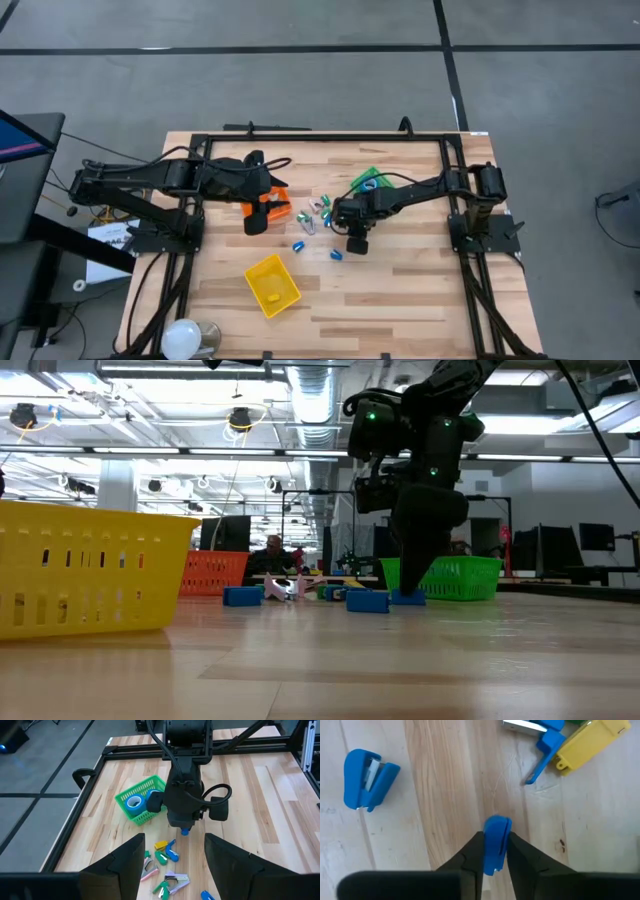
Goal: Pick and place Stapler, Stapler remover, tape
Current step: Put the blue stapler into the yellow basket
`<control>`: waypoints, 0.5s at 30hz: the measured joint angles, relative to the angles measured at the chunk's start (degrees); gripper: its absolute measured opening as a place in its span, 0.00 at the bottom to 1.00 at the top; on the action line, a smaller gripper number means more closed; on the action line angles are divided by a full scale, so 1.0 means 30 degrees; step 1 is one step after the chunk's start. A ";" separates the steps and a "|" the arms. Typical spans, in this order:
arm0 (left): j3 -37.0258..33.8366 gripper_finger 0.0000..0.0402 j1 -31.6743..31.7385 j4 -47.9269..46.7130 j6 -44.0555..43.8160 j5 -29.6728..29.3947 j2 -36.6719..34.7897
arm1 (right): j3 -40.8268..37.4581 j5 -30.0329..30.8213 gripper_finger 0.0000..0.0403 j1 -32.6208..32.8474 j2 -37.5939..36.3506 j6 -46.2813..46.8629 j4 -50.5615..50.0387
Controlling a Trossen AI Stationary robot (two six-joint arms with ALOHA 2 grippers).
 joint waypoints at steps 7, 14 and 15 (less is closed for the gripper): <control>0.0000 0.49 -0.0004 0.0076 0.0000 0.0000 -0.0004 | 0.0085 -0.0270 0.13 0.0000 -0.0007 0.0000 -0.0117; 0.0000 0.49 -0.0002 0.0117 0.0000 0.0000 -0.0002 | 0.1271 -0.0787 0.14 0.0066 -0.0235 -0.0219 -0.0654; 0.0000 0.49 0.0002 0.0131 0.0000 0.0000 -0.0006 | 0.1504 -0.0787 0.14 0.0063 -0.0339 -0.0215 -0.0670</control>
